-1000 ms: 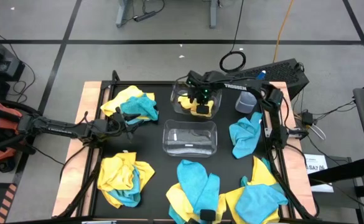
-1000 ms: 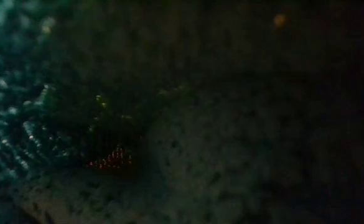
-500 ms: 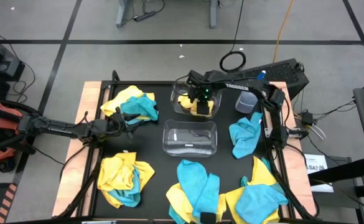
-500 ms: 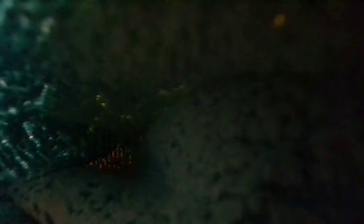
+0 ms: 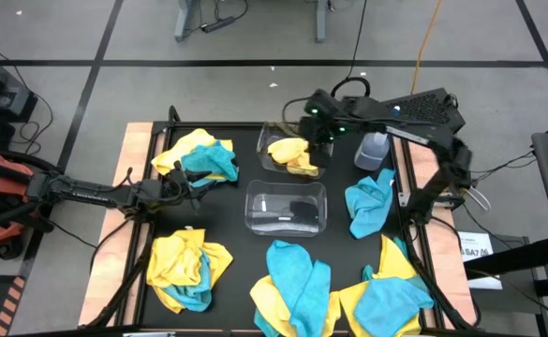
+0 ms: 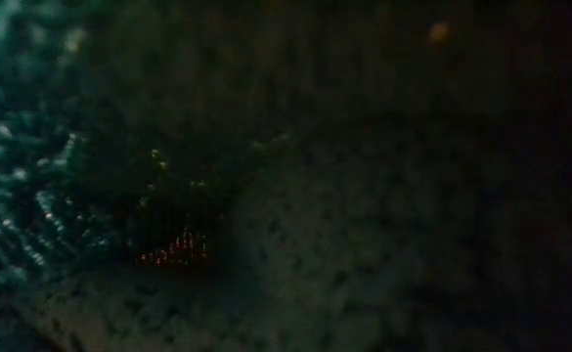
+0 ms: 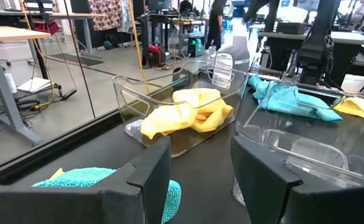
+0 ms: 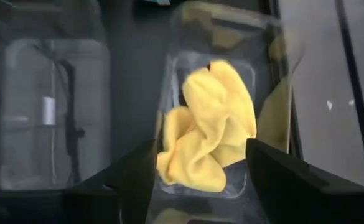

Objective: Sort microfiber towel by color & place in baskets
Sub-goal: Put the blue microfiber cloth into the bottom transparent bin

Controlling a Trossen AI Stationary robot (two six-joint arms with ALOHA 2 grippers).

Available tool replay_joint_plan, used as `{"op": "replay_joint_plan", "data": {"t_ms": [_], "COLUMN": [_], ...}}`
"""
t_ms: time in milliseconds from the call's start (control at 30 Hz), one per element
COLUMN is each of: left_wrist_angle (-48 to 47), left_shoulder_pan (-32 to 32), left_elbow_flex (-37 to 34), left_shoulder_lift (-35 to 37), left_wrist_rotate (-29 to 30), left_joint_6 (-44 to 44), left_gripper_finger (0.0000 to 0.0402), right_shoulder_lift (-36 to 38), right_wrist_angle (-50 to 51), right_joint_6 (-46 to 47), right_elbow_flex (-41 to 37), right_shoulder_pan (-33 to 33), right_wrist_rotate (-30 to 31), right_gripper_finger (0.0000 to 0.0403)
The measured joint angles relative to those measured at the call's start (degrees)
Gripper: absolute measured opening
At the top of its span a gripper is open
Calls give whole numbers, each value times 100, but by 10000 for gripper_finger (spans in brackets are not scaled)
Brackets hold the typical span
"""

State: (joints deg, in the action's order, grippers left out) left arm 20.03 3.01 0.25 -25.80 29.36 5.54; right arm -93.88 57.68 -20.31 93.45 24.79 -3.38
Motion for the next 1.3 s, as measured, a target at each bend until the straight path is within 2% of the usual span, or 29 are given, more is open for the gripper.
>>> {"op": "replay_joint_plan", "data": {"t_ms": [333,700,833,1000,1300], "left_wrist_angle": [-2,0,-1,0,0], "left_shoulder_pan": [0,0,2,0,0], "left_elbow_flex": [0,0,1,2,0], "left_shoulder_lift": [-2,-2,0,-2,-2], "left_wrist_rotate": [0,-2,-2,-2,-2], "left_joint_6": [2,0,1,0,2], "left_gripper_finger": [173,173,173,173,173], "right_shoulder_lift": [1231,1662,1861,2181,2742], "right_wrist_angle": [1155,2519,2485,2292,713], "right_joint_6": [646,1852,2292,2909,4361], "right_elbow_flex": [0,-212,-907,-2243,-4739], "right_shoulder_pan": [-699,-1737,-2059,-2284,-2292], "right_wrist_rotate": [0,26,30,240,475], "right_gripper_finger": [231,231,231,231,231]}}
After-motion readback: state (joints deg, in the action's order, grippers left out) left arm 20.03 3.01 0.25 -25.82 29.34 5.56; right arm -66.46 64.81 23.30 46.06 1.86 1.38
